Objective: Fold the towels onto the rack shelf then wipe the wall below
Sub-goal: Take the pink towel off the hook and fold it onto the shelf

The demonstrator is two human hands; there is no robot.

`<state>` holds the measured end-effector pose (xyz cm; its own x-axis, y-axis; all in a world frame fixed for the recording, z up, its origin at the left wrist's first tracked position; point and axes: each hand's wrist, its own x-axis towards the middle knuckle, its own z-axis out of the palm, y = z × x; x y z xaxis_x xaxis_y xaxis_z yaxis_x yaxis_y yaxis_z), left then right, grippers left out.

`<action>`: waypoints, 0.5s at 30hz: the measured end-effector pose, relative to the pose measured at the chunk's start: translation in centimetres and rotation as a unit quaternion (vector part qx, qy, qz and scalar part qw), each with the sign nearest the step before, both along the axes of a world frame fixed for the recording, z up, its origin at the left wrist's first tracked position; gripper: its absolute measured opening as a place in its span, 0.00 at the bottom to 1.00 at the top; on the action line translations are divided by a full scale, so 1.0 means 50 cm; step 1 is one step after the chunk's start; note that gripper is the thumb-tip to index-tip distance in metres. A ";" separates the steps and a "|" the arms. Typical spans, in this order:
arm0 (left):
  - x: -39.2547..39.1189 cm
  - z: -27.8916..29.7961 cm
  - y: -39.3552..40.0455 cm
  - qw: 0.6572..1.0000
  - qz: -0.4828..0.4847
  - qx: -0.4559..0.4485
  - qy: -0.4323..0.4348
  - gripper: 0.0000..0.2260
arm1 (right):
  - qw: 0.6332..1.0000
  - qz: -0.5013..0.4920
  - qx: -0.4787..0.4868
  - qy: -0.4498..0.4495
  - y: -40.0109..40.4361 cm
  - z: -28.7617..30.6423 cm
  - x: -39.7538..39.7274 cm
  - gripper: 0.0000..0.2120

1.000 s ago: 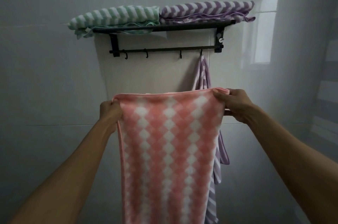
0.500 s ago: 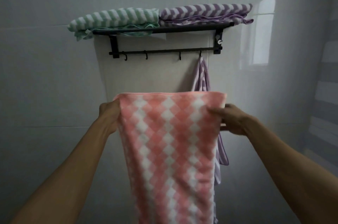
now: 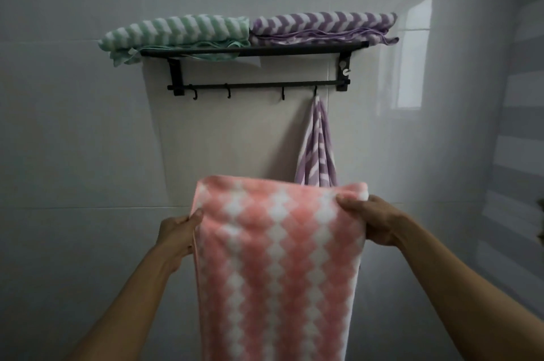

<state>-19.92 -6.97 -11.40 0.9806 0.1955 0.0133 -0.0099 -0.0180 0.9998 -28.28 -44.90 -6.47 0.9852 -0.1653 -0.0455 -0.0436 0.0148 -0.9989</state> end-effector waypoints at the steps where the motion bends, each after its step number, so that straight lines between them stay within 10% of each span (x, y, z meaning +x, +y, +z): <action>1: 0.001 -0.005 0.000 1.000 0.011 -0.005 0.006 0.12 | 1.000 -0.014 -0.002 0.002 0.002 -0.010 0.004 0.23; 8: 0.015 0.153 -0.004 0.989 -0.060 -0.094 -0.101 0.12 | 0.989 0.093 0.103 -0.056 -0.002 0.079 0.006 0.31; 15: -0.030 0.009 0.040 0.999 0.004 -0.052 0.002 0.06 | 0.996 0.083 0.021 -0.009 0.012 -0.030 0.002 0.39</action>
